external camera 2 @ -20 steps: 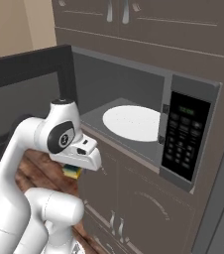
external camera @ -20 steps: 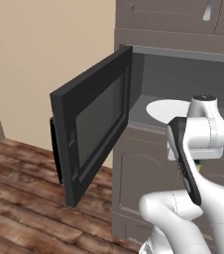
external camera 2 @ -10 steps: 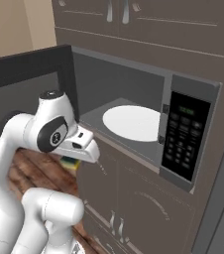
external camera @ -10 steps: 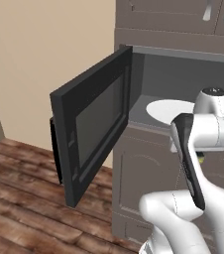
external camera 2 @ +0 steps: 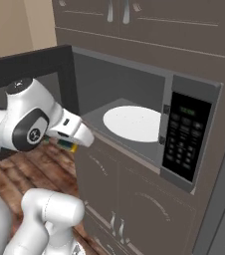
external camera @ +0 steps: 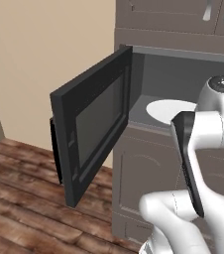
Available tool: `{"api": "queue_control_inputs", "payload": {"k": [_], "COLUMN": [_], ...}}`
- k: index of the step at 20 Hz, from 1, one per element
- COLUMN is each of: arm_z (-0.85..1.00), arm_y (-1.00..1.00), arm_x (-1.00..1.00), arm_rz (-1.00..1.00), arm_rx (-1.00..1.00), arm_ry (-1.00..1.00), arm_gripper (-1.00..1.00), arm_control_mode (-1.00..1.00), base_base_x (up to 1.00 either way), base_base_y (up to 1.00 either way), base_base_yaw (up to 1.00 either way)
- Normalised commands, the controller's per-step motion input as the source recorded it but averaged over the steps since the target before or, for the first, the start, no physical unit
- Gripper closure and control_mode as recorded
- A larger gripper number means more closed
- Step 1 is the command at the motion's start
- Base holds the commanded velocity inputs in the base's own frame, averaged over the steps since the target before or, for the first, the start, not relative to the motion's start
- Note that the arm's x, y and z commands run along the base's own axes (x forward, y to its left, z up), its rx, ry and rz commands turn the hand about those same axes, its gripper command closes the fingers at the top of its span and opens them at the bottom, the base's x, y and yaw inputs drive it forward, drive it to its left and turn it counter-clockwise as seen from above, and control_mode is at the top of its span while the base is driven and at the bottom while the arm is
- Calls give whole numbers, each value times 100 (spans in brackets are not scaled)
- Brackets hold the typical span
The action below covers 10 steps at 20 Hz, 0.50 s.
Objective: Place the sponge inside the microwave to prepare for sanitizing.
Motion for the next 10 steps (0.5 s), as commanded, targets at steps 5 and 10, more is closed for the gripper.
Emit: {"api": "queue_control_inputs", "payload": {"k": [5,10], "arm_z": [12,7], "arm_y": [-7,-10], "arm_x": [3,13], "arm_rz": [-13,-3], "arm_rx": [-1,0], "arm_ry": [-48,-13], "arm_gripper": [100,100], "arm_control_mode": [-100,-100], "base_base_x": [0,0], "base_base_y": [0,0], "base_base_yaw": [0,0]}}
